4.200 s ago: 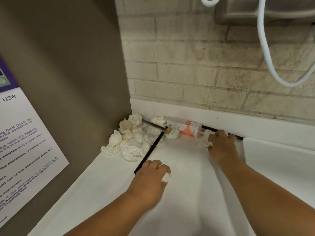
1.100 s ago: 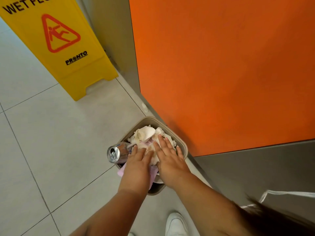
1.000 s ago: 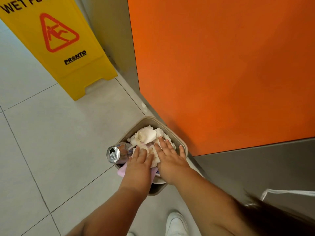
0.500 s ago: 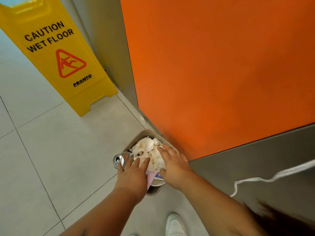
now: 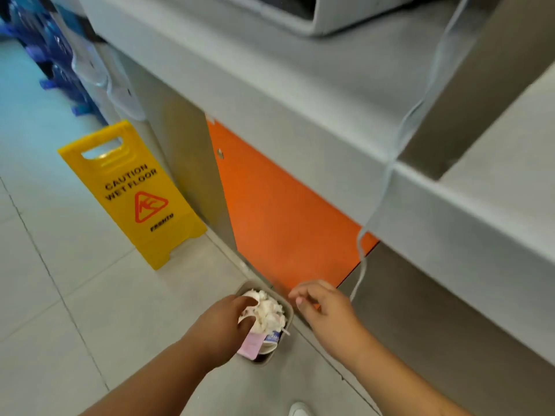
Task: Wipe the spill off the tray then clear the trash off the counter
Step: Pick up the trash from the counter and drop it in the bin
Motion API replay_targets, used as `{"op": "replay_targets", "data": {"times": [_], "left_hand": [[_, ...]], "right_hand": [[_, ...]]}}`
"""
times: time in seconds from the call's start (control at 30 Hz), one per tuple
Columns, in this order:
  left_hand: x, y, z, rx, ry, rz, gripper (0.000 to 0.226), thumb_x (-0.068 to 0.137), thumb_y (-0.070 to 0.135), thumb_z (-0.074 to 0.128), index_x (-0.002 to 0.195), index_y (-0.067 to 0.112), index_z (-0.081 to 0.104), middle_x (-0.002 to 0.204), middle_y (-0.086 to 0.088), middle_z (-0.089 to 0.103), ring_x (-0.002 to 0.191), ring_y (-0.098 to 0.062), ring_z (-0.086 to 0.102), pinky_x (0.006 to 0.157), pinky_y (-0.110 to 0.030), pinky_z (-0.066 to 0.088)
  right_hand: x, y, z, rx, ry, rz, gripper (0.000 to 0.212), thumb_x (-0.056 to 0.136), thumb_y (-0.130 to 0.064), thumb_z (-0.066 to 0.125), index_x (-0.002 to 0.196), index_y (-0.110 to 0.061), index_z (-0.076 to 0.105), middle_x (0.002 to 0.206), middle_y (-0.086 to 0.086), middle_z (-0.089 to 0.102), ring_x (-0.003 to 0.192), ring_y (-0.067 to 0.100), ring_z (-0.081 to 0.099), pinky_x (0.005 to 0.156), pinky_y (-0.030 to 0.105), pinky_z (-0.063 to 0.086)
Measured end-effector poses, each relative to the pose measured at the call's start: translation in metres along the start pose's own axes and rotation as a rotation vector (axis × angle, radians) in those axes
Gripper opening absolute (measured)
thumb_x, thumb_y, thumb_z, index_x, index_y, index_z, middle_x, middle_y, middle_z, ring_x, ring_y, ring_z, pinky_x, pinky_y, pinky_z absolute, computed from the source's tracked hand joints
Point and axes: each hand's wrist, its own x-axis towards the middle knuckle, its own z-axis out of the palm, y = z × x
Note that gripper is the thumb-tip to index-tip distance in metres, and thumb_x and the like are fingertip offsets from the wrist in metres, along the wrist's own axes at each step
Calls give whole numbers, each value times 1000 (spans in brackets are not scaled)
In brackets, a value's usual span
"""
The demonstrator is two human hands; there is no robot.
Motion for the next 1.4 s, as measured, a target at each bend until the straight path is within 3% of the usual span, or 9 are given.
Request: {"op": "replay_targets", "data": {"times": [0.17, 0.33, 0.5, 0.67, 0.8, 0.93, 1.07, 1.2, 1.4], "left_hand": [[-44, 62, -70, -4, 4, 106, 27, 94, 30, 51, 120, 37, 56, 121, 19, 58, 110, 0, 54, 90, -13, 40], [-80, 134, -122, -64, 14, 229, 26, 96, 26, 49, 119, 32, 59, 113, 19, 64, 92, 13, 55, 74, 0, 38], [-103, 202, -147, -118, -34, 378, 20, 98, 29, 48, 111, 42, 55, 107, 26, 60, 88, 18, 52, 70, 5, 35], [-94, 269, -151, -221, -61, 469, 22, 95, 24, 52, 101, 44, 60, 94, 17, 68, 90, 1, 63, 86, -19, 50], [-73, 327, -154, -280, -18, 521, 23, 97, 20, 50, 106, 35, 64, 94, 12, 69, 84, 0, 65, 79, -16, 50], [-46, 381, -145, -339, 6, 514, 25, 96, 15, 49, 105, 32, 65, 94, 6, 70, 81, -2, 66, 73, -8, 46], [-20, 425, -131, -357, 17, 480, 29, 96, 14, 47, 102, 36, 65, 94, 8, 70, 82, -1, 66, 72, -9, 45], [-2, 453, -118, -385, 45, 457, 31, 96, 12, 47, 99, 37, 65, 93, 6, 70, 81, -2, 66, 76, -14, 46], [23, 471, -113, -317, 87, 461, 27, 96, 17, 49, 102, 37, 65, 92, 14, 69, 85, 2, 63, 77, -7, 43]], "right_hand": [[-60, -66, -68, 35, 124, -33, 25, 89, -6, 60, 84, -29, 70, 97, -7, 63, 91, 1, 57, 78, 7, 40], [-106, -124, -132, 64, 172, -35, 18, 93, -16, 57, 92, -30, 69, 101, -10, 62, 83, 0, 58, 71, 5, 42], [-140, -155, -192, 61, 364, -93, 20, 93, -19, 57, 88, -35, 68, 94, -21, 62, 90, -2, 58, 75, 8, 42], [-163, -148, -248, 94, 442, -57, 22, 93, -21, 56, 86, -38, 69, 96, -19, 64, 92, -1, 60, 75, 10, 42], [-168, -130, -307, 60, 447, -11, 18, 94, -22, 56, 90, -35, 68, 95, -17, 65, 86, -8, 57, 69, 3, 40], [-162, -110, -371, 28, 425, 32, 16, 93, -23, 56, 90, -33, 68, 97, -15, 64, 90, -1, 58, 67, 5, 41], [-150, -86, -424, -23, 398, 53, 15, 93, -22, 57, 90, -31, 68, 101, -14, 64, 93, 7, 61, 65, 6, 43], [-129, -69, -463, -168, 350, 68, 15, 94, -25, 54, 93, -33, 67, 106, -17, 62, 89, -1, 59, 68, 7, 44], [-81, -57, -494, -426, 288, 41, 26, 95, -26, 52, 119, -28, 59, 123, -9, 51, 104, 7, 54, 91, 18, 42]]}}
